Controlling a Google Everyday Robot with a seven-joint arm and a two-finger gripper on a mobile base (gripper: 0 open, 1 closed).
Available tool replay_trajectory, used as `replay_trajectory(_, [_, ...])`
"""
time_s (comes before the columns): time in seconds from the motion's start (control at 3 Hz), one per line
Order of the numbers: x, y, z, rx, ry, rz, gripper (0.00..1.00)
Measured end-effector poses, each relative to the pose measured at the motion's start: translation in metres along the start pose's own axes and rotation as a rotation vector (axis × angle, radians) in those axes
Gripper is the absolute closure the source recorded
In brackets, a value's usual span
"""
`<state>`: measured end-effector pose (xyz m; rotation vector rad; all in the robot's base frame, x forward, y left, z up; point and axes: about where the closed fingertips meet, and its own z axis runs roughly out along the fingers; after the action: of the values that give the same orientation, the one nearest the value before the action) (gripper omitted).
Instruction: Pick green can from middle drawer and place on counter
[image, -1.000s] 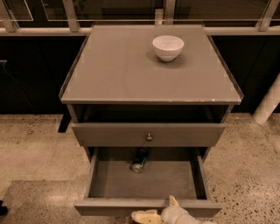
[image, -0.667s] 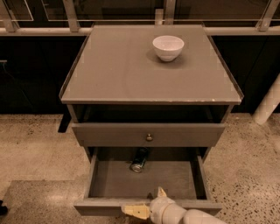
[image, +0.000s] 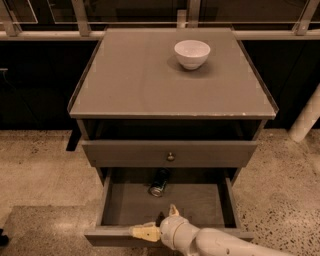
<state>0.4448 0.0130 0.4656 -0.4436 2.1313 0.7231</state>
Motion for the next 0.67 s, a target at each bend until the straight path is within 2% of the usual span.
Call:
replay_trajectory(0.33, [0.01, -0.014, 0.008, 0.037, 0.01, 0.014, 0.0])
replay_trajectory(0.67, [0.01, -0.042, 0.031, 0.092, 0.006, -0.006, 0.0])
